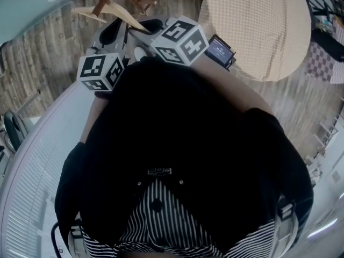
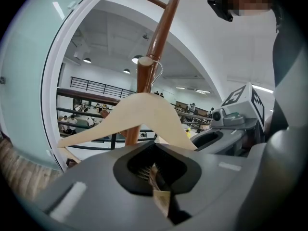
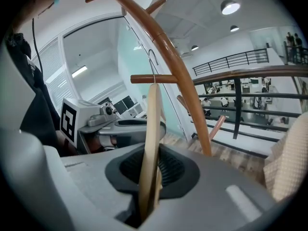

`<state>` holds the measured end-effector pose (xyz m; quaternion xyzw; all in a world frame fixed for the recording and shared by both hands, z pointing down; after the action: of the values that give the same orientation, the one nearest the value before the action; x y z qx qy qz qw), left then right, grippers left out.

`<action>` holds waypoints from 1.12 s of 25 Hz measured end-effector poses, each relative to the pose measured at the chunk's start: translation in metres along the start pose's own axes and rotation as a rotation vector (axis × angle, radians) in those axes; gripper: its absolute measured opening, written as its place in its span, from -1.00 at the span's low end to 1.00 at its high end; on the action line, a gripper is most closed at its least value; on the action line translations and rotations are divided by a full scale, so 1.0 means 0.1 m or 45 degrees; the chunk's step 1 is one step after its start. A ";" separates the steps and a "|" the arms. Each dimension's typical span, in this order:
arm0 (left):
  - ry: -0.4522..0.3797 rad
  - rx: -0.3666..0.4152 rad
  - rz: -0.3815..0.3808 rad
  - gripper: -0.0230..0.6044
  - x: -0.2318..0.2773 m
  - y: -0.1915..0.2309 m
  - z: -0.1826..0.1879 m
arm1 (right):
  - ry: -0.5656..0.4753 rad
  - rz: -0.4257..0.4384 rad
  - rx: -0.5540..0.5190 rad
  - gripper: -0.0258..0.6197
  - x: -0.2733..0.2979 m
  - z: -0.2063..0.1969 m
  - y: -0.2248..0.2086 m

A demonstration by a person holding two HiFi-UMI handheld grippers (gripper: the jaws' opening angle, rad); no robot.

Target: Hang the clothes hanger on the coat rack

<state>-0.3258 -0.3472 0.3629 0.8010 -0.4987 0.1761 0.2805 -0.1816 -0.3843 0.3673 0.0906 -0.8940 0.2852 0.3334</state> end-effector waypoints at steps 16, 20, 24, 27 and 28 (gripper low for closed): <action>0.018 -0.047 -0.112 -0.92 0.23 0.08 0.11 | 0.076 -0.146 -0.025 -0.78 0.03 0.10 -0.32; 0.062 -0.069 -0.126 -0.92 0.32 0.16 0.10 | 0.112 -0.147 -0.019 -0.78 0.11 0.12 -0.42; 0.054 -0.061 -0.125 -0.92 0.34 0.17 0.12 | 0.184 -0.165 -0.018 -0.78 0.20 0.07 -0.49; 0.051 -0.063 -0.132 -0.92 0.35 0.20 0.10 | 0.219 -0.175 -0.013 -0.78 0.29 0.02 -0.52; 0.051 -0.065 -0.132 -0.92 0.33 0.21 0.09 | 0.230 -0.175 -0.011 -0.78 0.32 0.01 -0.52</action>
<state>-0.3300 -0.3836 0.3805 0.8147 -0.4551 0.1647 0.3195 -0.1880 -0.4265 0.4107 0.1242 -0.8532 0.2647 0.4319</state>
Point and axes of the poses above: the fingertips, and each gripper's own axes: x forward along the fingers, y to its left, z out of its top, the point moved 10 cm from there along -x, backward along the fingers, and after that the axes turned 12 degrees about y, right-handed, at the moved point
